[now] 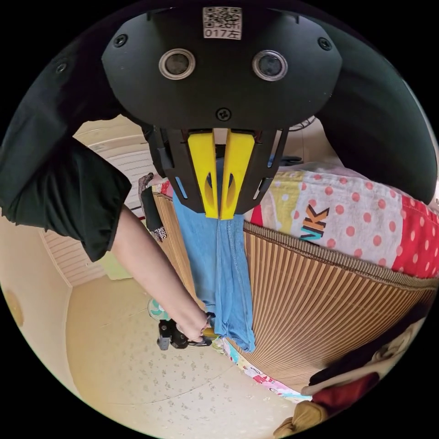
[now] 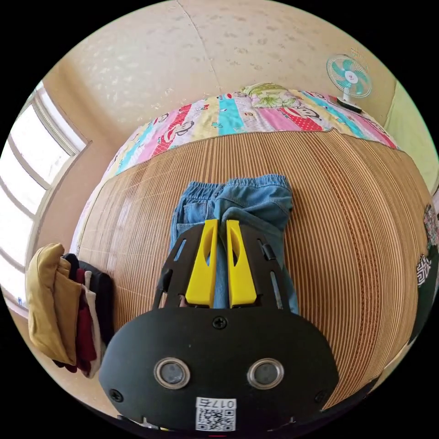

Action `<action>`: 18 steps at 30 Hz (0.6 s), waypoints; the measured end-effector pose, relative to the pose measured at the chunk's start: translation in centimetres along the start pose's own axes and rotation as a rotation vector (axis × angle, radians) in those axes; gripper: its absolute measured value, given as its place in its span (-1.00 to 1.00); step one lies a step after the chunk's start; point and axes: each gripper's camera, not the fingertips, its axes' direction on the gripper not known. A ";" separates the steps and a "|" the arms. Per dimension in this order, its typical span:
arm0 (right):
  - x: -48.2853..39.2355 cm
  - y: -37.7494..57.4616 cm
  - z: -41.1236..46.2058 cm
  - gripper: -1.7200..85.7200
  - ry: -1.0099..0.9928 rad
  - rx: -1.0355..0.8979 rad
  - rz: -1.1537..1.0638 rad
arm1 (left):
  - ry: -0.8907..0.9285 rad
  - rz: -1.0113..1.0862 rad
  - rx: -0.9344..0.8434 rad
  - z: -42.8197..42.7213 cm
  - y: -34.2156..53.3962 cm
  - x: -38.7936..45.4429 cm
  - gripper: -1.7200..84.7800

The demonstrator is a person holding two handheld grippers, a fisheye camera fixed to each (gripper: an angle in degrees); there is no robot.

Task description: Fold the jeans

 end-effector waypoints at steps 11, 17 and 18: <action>-2.0 1.5 5.6 -0.79 -0.305 -0.300 -0.249 | -0.012 -0.081 0.036 -1.6 0.4 -1.6 -0.97; 8.4 10.1 -7.8 -0.76 -0.521 -0.272 -0.328 | -0.007 0.002 0.117 -2.6 0.7 -0.4 -0.81; 9.9 11.4 -8.8 -0.76 -0.530 -0.283 -0.320 | -0.009 0.014 0.100 -2.3 0.5 -0.2 -0.79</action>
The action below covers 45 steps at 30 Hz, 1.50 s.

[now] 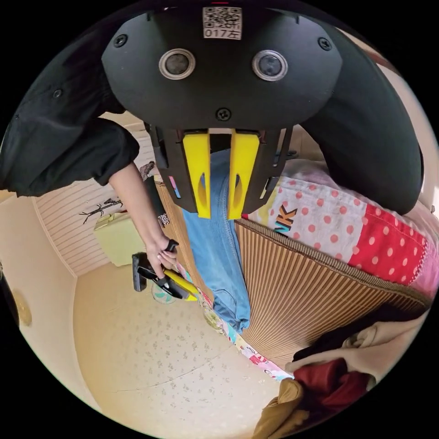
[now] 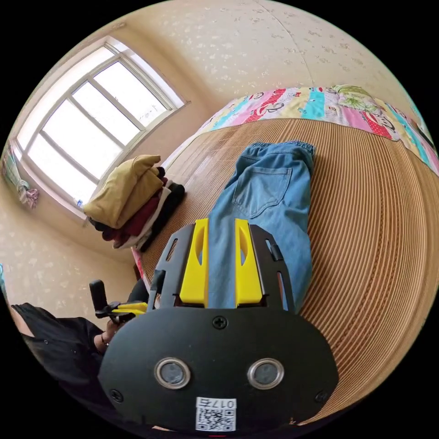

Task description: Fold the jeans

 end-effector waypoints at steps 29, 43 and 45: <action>12.8 24.1 -4.8 -0.83 -0.442 -0.078 0.180 | -0.060 0.083 -0.210 4.8 0.4 0.1 -0.81; -2.8 20.9 -29.5 -0.92 -0.774 0.416 -0.484 | 0.557 0.569 0.101 -13.9 -4.0 18.1 -0.97; -6.8 19.8 -34.4 -0.92 -0.733 0.483 -0.623 | 0.615 0.666 0.144 -16.4 -5.4 22.3 -0.97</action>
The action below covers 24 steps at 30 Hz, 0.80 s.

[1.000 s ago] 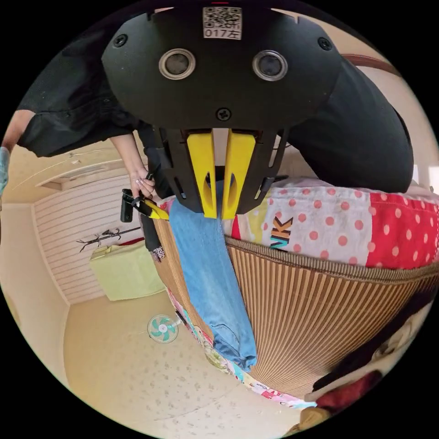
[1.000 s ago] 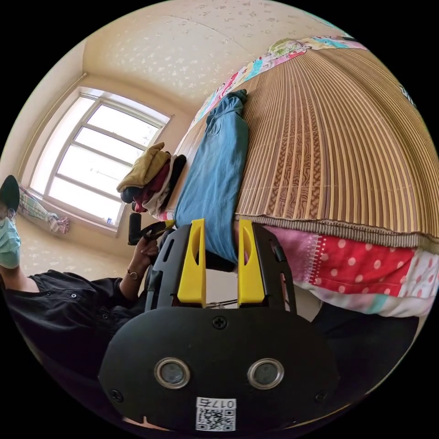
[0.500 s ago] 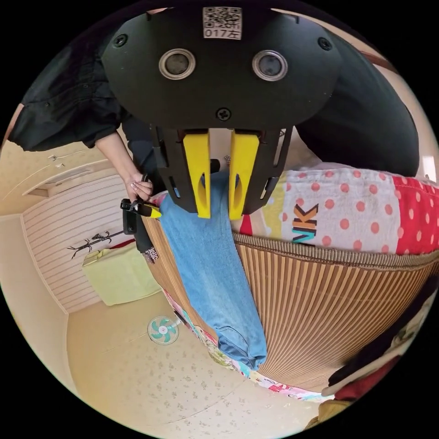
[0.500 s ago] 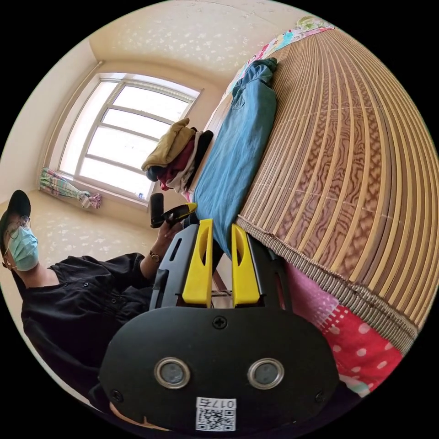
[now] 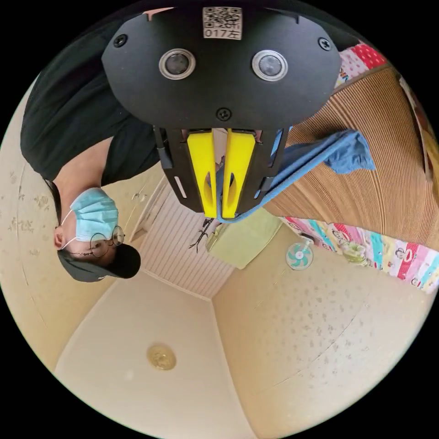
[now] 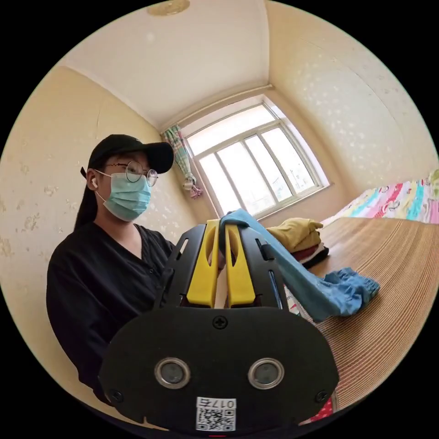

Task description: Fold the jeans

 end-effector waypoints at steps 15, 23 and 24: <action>11.2 -15.4 -4.3 -0.93 0.704 -0.009 0.240 | -0.249 -0.168 -0.069 9.2 -14.4 -9.5 -0.96; 17.9 -6.7 -3.7 -0.92 0.780 -0.058 0.307 | -0.428 -0.135 -0.246 13.0 -8.5 -15.0 -0.96; 18.2 -4.9 -3.9 -0.92 0.750 -0.057 0.327 | -0.412 -0.148 -0.257 12.9 -7.0 -15.4 -0.96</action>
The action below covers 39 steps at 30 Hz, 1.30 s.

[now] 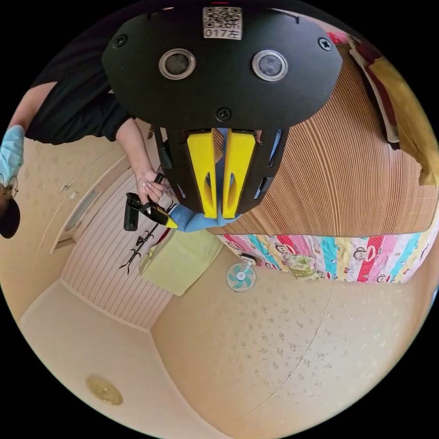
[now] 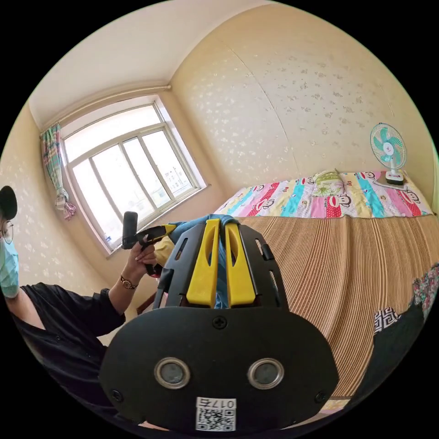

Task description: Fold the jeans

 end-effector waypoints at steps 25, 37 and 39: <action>14.4 27.4 7.6 -0.45 -0.293 -0.371 0.966 | 0.033 -0.764 -0.410 11.3 25.0 -11.8 -0.71; 11.9 30.2 12.5 -0.53 -0.559 -0.062 1.025 | 0.389 -0.741 -0.411 13.4 29.1 -3.9 -0.83; 11.7 30.3 12.8 -0.61 -0.640 -0.005 1.038 | 0.409 -0.690 -0.416 13.1 28.3 -2.2 -0.83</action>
